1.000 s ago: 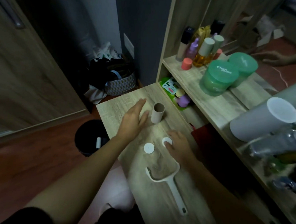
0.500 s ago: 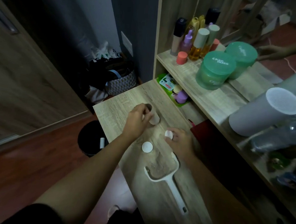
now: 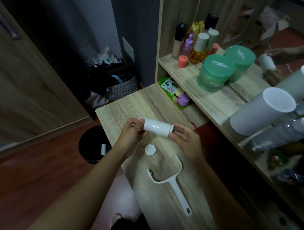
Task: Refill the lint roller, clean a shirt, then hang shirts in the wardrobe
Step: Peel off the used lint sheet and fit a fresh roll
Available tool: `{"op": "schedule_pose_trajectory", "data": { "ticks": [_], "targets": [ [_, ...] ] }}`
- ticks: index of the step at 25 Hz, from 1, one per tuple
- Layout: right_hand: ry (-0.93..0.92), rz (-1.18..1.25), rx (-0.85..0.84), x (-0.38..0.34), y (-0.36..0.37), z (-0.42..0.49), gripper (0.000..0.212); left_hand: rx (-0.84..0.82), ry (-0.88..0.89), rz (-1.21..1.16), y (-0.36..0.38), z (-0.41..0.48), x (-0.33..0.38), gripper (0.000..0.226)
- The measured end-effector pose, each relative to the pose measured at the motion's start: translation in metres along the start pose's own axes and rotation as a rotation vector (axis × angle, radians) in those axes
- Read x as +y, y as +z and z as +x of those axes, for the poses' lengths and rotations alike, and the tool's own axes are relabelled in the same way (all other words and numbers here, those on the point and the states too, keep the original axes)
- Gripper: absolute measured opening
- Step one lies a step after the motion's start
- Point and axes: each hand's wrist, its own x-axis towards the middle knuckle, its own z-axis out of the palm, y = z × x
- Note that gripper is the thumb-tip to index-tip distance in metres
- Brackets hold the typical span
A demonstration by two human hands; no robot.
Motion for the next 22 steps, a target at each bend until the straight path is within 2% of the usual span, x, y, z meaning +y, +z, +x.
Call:
{"op": "schedule_pose_trajectory", "data": {
  "ticks": [8, 14, 16, 17, 19, 20, 22],
  "targets": [
    [-0.005, 0.013, 0.037, 0.006, 0.002, -0.016, 0.041, 0.002, -0.025, -0.016, 0.008, -0.007, -0.008, 0.022],
    [0.033, -0.114, 0.003, 0.013, -0.007, -0.02, 0.042, -0.081, 0.09, 0.021, 0.012, -0.016, -0.015, 0.011],
    [0.047, -0.11, -0.015, 0.015, -0.014, -0.018, 0.041, -0.076, 0.088, 0.082, 0.007, -0.013, -0.017, 0.019],
    [0.053, -0.106, -0.02, 0.016, -0.017, -0.016, 0.04, -0.048, 0.118, 0.235, 0.002, -0.009, -0.02, 0.022],
    [0.058, -0.089, -0.013, 0.017, -0.023, -0.014, 0.04, -0.08, 0.323, 0.829, -0.015, -0.001, -0.037, 0.027],
    [0.058, -0.08, -0.012, 0.017, -0.025, -0.013, 0.041, -0.172, 0.439, 1.115, -0.023, 0.003, -0.051, 0.036],
    [0.059, -0.079, -0.027, 0.019, -0.028, -0.013, 0.042, -0.344, 0.521, 1.503, -0.031, 0.01, -0.078, 0.055]
  ]
}}
